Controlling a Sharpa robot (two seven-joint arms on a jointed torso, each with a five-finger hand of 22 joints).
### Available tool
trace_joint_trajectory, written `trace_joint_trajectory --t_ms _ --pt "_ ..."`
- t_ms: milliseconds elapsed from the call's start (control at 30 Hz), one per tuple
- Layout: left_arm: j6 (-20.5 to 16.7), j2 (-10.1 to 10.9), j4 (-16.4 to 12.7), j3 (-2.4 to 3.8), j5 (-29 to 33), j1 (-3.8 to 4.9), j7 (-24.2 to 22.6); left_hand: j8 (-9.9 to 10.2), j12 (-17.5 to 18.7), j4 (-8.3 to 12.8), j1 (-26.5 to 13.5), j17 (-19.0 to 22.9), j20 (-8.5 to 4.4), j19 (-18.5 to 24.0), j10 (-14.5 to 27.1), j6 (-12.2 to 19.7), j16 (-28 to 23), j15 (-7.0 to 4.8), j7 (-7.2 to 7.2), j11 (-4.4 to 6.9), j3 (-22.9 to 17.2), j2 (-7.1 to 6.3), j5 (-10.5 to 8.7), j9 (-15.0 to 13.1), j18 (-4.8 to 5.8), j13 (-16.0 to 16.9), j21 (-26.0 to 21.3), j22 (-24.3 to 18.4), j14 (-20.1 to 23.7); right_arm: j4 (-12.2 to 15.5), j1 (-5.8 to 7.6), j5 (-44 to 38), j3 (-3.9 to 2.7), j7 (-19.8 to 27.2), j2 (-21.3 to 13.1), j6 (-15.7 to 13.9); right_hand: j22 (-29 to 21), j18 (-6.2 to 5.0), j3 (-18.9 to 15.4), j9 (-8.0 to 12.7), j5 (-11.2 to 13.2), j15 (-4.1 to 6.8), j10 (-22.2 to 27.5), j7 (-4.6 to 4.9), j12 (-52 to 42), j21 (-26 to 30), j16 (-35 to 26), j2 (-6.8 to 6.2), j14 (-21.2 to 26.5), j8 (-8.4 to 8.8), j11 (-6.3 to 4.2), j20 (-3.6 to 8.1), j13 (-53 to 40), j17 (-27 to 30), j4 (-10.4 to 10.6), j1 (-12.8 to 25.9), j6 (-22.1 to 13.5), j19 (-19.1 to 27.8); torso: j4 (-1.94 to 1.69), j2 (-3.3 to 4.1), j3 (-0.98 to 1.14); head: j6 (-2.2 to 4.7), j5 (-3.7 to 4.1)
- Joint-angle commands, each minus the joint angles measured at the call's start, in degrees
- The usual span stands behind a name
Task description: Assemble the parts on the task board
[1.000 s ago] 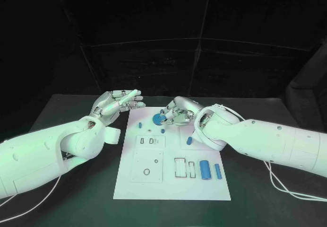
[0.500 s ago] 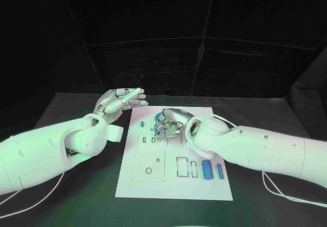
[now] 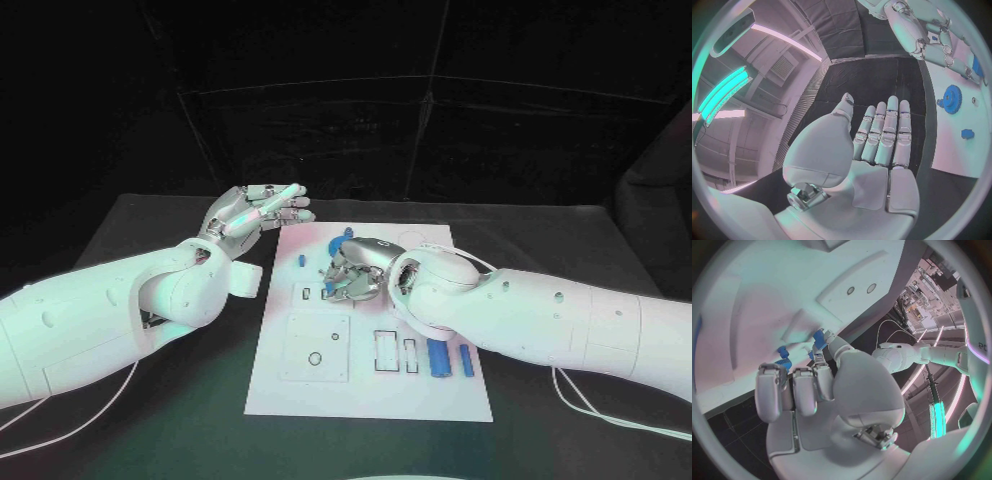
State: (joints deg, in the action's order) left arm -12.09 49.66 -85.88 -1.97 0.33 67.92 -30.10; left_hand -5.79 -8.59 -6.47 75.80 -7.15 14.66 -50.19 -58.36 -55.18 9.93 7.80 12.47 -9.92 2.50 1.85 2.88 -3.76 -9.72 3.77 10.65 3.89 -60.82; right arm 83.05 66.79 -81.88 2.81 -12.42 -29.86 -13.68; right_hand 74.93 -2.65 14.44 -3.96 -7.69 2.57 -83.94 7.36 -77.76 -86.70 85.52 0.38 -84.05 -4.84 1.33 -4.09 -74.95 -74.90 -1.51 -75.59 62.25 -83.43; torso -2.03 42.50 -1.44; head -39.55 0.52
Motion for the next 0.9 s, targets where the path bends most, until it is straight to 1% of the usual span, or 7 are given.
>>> trace_joint_trajectory --t_ms 33,100,367,533,633,867,900 --pt "0.7 -0.1 0.0 0.06 0.0 0.11 -0.6 0.4 0.3 0.2 0.0 0.1 -0.11 -0.3 -0.2 -0.4 -0.4 0.04 0.08 0.08 0.1 0.41 -0.06 0.0 -0.87 -0.1 -0.2 -0.1 -0.1 0.0 0.05 -2.1 -0.01 -0.9 0.1 2.4 4.3 0.21 0.4 -0.1 0.0 -0.42 0.0 -0.66 0.2 0.4 -0.2 -0.14 -3.9 -0.39 0.51 -0.15 -5.6 -5.0 0.0 0.6 1.0 0.3 -0.03 0.01 -0.02 -0.01 0.00" --pt "0.7 -0.1 0.0 0.06 0.0 0.11 -0.6 0.4 0.3 0.2 0.0 0.1 -0.11 -0.3 -0.2 -0.4 -0.4 0.04 0.08 0.08 0.1 0.41 -0.06 0.0 -0.87 -0.1 -0.2 -0.1 -0.1 0.0 0.01 -2.4 -0.01 -1.1 0.1 2.8 4.3 0.20 0.4 -0.1 0.0 -0.43 0.0 -0.65 0.3 0.4 -0.2 -0.25 -3.9 -0.37 0.52 -0.16 -5.6 -5.0 0.0 0.7 1.0 0.3 -0.01 0.02 -0.01 -0.13 -0.07" --pt "0.7 -0.1 0.0 0.06 0.0 0.11 -0.5 0.4 0.3 0.2 0.0 0.1 -0.11 -0.3 -0.2 -0.4 -0.4 0.04 0.08 0.08 0.1 0.41 -0.06 0.0 -0.87 -0.1 -0.2 -0.1 -0.1 0.2 -0.04 -3.4 0.00 -1.7 -0.2 3.4 4.2 0.20 0.4 0.0 -0.2 -0.44 0.0 -0.63 0.3 0.4 -0.3 -0.47 -3.9 -0.30 0.53 -0.18 -5.6 -4.9 0.0 0.9 1.0 0.3 0.00 -0.01 -0.04 -0.20 0.01" --pt "0.7 -0.1 0.0 0.06 0.0 0.11 -0.5 0.4 0.3 0.2 0.0 0.1 -0.11 -0.3 -0.2 -0.4 -0.4 0.04 0.08 0.08 0.1 0.41 -0.06 0.0 -0.87 -0.1 -0.2 -0.1 -0.1 0.2 -0.05 -3.9 0.00 -1.9 -0.3 4.3 4.2 0.19 0.4 0.0 -0.5 -0.48 0.1 -0.56 0.4 0.4 -0.3 -1.06 -3.9 -0.13 0.58 -0.23 -5.5 -4.8 -0.1 1.4 0.9 0.3 -0.02 -0.01 -0.04 -0.17 0.09" --pt "0.7 -0.1 0.0 0.05 0.0 0.11 -0.5 0.4 0.3 0.2 0.0 0.1 -0.11 -0.3 -0.2 -0.4 -0.4 0.04 0.08 0.08 0.1 0.41 -0.06 0.0 -0.87 -0.1 -0.2 -0.1 -0.1 0.2 -0.06 -4.4 0.00 -2.1 -0.4 4.6 4.2 0.19 0.4 0.0 -0.6 -0.49 0.1 -0.55 0.4 0.4 -0.4 -1.19 -3.9 -0.09 0.59 -0.24 -5.5 -4.8 -0.2 1.4 0.9 0.3 -0.02 -0.01 -0.03 -0.18 0.10" --pt "0.7 -0.1 0.0 0.05 0.0 0.11 -0.5 0.4 0.3 0.2 0.0 0.1 -0.11 -0.3 -0.2 -0.4 -0.4 0.04 0.08 0.08 0.1 0.41 -0.06 0.0 -0.87 -0.1 -0.2 -0.1 -0.1 0.6 -0.07 -5.8 0.00 -3.1 -0.6 4.9 4.2 0.18 0.6 0.0 -1.4 -0.52 0.1 -0.52 0.4 0.4 -0.4 -1.54 -3.8 0.01 0.62 -0.28 -5.5 -4.7 -0.2 1.8 0.9 0.4 0.02 -0.01 -0.03 -0.18 0.10" --pt "0.7 -0.1 0.0 0.05 0.0 0.11 -0.5 0.4 0.3 0.2 0.0 0.1 -0.11 -0.3 -0.2 -0.4 -0.4 0.04 0.08 0.08 0.1 0.41 -0.06 0.0 -0.87 -0.1 -0.2 -0.1 -0.1 0.7 -0.07 -6.1 0.00 -3.3 -0.7 4.7 4.1 0.18 0.7 0.0 -1.8 -0.53 0.1 -0.53 0.5 0.5 -0.4 -1.67 -3.8 0.04 0.61 -0.29 -5.5 -4.7 -0.2 2.0 0.9 0.4 0.02 -0.01 -0.03 -0.18 0.10"
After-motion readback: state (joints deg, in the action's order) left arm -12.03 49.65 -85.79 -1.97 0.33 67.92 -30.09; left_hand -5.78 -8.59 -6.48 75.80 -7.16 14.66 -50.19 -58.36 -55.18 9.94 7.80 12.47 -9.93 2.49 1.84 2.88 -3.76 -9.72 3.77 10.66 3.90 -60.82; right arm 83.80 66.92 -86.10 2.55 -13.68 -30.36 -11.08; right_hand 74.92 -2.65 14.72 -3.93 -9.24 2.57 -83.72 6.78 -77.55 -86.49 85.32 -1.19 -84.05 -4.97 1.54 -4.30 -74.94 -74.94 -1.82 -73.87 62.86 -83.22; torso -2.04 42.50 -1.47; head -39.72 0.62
